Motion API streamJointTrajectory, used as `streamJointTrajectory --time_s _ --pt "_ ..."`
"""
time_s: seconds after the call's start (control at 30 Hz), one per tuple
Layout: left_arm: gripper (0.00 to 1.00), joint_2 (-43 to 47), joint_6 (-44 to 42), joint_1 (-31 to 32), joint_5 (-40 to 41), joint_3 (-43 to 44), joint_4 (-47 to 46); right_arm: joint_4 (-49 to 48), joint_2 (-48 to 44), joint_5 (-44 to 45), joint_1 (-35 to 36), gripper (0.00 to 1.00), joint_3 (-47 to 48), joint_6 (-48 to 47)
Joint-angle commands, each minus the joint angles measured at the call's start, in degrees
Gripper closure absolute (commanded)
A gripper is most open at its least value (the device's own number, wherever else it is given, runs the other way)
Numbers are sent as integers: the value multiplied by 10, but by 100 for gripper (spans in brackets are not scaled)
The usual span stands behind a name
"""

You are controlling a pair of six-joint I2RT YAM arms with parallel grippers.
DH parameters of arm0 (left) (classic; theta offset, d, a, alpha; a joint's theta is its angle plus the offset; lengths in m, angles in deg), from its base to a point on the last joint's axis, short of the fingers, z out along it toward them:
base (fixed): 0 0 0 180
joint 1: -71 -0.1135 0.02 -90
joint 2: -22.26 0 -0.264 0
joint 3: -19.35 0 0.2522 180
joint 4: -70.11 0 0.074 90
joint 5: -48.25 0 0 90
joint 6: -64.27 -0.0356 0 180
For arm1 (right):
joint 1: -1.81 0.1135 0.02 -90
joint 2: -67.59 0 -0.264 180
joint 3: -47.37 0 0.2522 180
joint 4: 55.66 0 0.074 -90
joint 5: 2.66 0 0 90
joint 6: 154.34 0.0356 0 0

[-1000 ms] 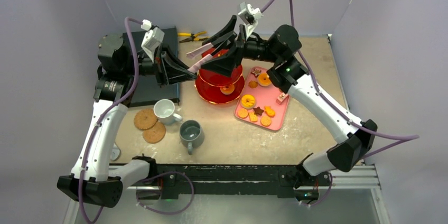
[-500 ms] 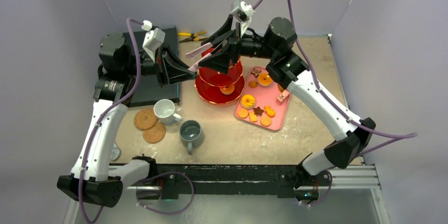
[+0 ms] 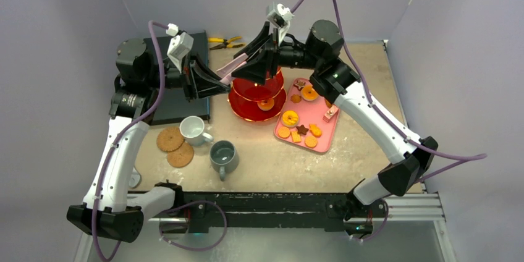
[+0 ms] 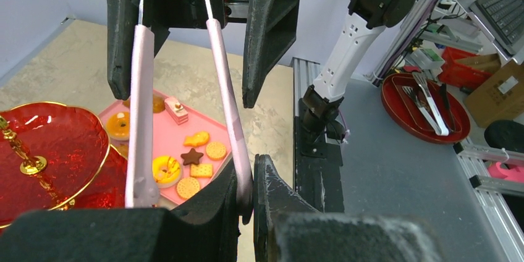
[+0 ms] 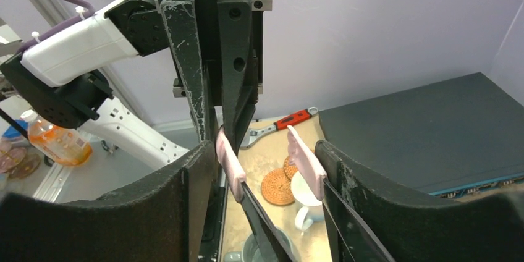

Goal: Serve the afternoon tea
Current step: Pick up the clamp from the center of the board.

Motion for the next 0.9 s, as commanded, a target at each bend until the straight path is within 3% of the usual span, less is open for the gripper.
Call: streamJointTrajectory --time_s 0.0,0.2,0.37,0.47,0.6,0.7,0.77,0.87 --pt "100 1 -14 1 5 23 -20 8 -4 -21 8 40 16 5" --pt "100 1 -40 0 15 23 1 18 -6 -10 8 54 12 5" --pt "99 0 -74 -1 30 26 28 15 -17 10 7 59 -5 7" --pt "70 -2 -115 0 47 36 70 11 -29 26 7 61 -21 1" --pt "40 -1 -137 -1 76 46 96 25 -47 74 7 66 -46 -22" --pt "32 -1 -148 -1 94 56 108 33 -63 122 7 70 -69 -41" --pt "19 0 -150 0 106 62 113 37 -74 164 7 70 -83 -55" --pt "14 1 -160 -1 126 72 125 58 -96 237 7 70 -114 -78"
